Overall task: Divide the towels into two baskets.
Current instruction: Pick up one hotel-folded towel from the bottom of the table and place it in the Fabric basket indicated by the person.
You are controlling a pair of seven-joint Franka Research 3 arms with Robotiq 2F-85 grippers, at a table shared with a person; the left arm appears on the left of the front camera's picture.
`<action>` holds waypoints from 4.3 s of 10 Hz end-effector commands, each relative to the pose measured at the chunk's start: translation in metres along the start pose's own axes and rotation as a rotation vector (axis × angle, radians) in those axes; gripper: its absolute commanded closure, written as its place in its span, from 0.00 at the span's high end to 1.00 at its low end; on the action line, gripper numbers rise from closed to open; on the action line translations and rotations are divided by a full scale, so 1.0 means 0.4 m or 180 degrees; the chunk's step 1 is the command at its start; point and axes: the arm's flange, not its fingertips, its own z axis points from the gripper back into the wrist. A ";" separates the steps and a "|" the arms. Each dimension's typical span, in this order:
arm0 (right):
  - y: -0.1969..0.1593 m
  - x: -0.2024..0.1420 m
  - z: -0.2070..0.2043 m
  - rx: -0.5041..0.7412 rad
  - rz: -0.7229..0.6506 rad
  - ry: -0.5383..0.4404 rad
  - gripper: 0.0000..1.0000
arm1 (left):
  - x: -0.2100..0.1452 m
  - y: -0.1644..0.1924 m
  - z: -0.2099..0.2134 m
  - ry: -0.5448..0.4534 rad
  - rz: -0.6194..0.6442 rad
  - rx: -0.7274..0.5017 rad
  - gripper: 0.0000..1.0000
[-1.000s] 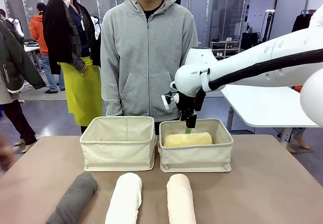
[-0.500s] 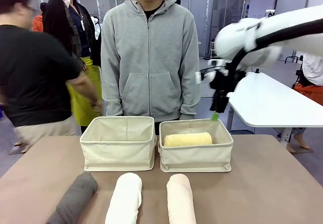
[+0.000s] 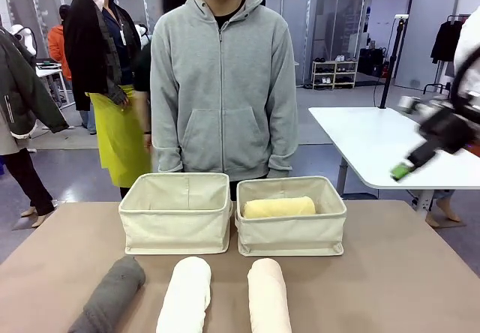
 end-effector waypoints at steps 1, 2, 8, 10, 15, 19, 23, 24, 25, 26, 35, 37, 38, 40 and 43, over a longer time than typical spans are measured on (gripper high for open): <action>-0.034 -0.232 0.045 0.0224 -0.0785 -0.0615 1.00 | -0.004 -0.005 0.005 -0.0031 -0.0024 -0.0045 1.00; -0.053 -0.357 0.060 0.0380 -0.1087 -0.0903 1.00 | -0.004 -0.005 0.005 -0.0031 -0.0024 -0.0045 1.00; -0.164 -0.552 0.035 0.1063 -0.1466 -0.0829 1.00 | -0.004 -0.005 0.005 -0.0031 -0.0024 -0.0045 1.00; -0.113 -0.639 0.038 0.0929 -0.1677 -0.1099 1.00 | -0.004 -0.005 0.005 -0.0031 -0.0024 -0.0045 1.00; -0.113 -0.639 0.038 0.0929 -0.1677 -0.1099 1.00 | -0.004 -0.005 0.005 -0.0031 -0.0024 -0.0045 1.00; -0.113 -0.639 0.038 0.0929 -0.1677 -0.1099 1.00 | -0.004 -0.005 0.005 -0.0031 -0.0024 -0.0045 1.00; -0.002 -0.498 -0.036 0.0634 -0.1796 -0.0562 1.00 | -0.004 -0.005 0.005 -0.0031 -0.0024 -0.0045 1.00; 0.052 -0.440 -0.083 0.0623 -0.1904 -0.0453 1.00 | -0.004 -0.005 0.005 -0.0031 -0.0024 -0.0045 1.00; 0.103 -0.385 -0.138 0.0366 -0.2105 -0.0232 1.00 | -0.004 -0.005 0.005 -0.0031 -0.0024 -0.0045 1.00; 0.153 -0.326 -0.198 0.0171 -0.2208 -0.0014 1.00 | -0.004 -0.005 0.005 -0.0031 -0.0024 -0.0045 1.00; 0.378 -0.033 -0.629 -0.0851 -0.2117 0.0439 1.00 | -0.004 -0.005 0.005 -0.0031 -0.0024 -0.0045 1.00; 0.391 -0.011 -0.683 -0.0929 -0.2108 0.0457 1.00 | -0.004 -0.005 0.005 -0.0031 -0.0024 -0.0045 1.00; 0.395 -0.005 -0.712 -0.0931 -0.2090 0.0469 1.00 | -0.004 -0.005 0.005 -0.0031 -0.0024 -0.0045 1.00; 0.383 0.002 -0.788 -0.0948 -0.2031 0.0566 1.00 | -0.004 -0.005 0.005 -0.0031 -0.0024 -0.0045 1.00; 0.368 0.013 -0.858 -0.0883 -0.1924 0.0564 1.00 | -0.004 -0.005 0.005 -0.0031 -0.0024 -0.0045 1.00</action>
